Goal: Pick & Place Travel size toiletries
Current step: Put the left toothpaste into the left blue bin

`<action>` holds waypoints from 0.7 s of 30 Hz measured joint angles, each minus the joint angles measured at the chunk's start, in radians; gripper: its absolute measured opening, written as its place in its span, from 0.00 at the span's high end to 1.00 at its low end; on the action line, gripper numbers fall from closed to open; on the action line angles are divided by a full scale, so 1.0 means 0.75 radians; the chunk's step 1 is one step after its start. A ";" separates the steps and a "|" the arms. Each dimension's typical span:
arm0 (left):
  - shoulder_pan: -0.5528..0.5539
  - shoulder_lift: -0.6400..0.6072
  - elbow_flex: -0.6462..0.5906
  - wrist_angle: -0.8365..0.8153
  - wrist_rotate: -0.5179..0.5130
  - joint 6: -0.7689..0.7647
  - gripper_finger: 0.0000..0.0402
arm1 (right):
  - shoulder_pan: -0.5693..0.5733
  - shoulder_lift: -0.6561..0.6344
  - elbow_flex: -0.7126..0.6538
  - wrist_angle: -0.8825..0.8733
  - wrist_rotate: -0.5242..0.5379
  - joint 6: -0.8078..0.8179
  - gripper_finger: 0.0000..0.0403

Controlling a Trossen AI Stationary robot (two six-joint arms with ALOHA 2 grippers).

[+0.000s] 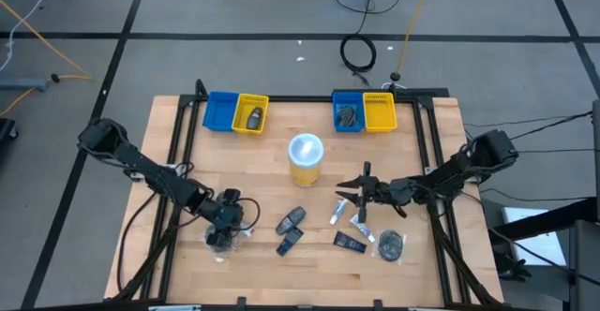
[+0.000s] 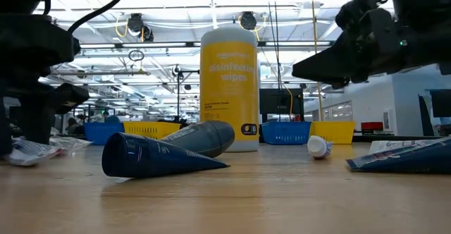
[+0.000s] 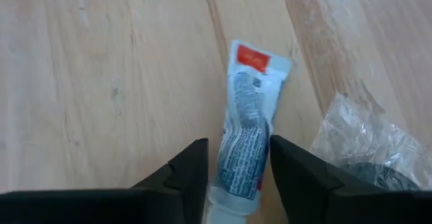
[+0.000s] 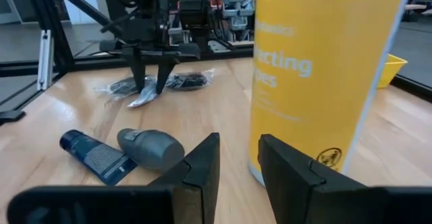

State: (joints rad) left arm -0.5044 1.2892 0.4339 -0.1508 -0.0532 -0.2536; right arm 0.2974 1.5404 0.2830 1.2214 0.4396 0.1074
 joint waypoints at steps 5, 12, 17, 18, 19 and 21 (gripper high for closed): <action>0.033 0.000 0.000 0.024 0.007 0.022 0.78 | 0.000 0.017 0.012 -0.001 0.000 -0.005 0.76; 0.108 0.000 0.000 0.110 -0.014 -0.007 0.98 | 0.001 0.017 0.012 0.001 0.001 -0.020 0.76; 0.146 -0.002 0.000 0.252 -0.189 -0.024 0.96 | 0.001 0.017 0.012 0.001 0.003 -0.020 0.76; 0.152 -0.010 0.000 0.280 -0.247 -0.025 0.97 | 0.001 0.017 0.012 0.002 0.003 -0.020 0.76; 0.160 -0.020 0.000 0.300 -0.314 -0.038 0.98 | 0.001 0.017 0.012 0.001 0.003 -0.020 0.76; 0.191 -0.040 0.002 0.323 -0.468 -0.094 0.99 | 0.000 0.017 0.012 0.002 0.005 -0.020 0.76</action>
State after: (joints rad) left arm -0.3614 1.2590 0.4352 0.0915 -0.4041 -0.3237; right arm 0.2975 1.5532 0.2920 1.2226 0.4430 0.0925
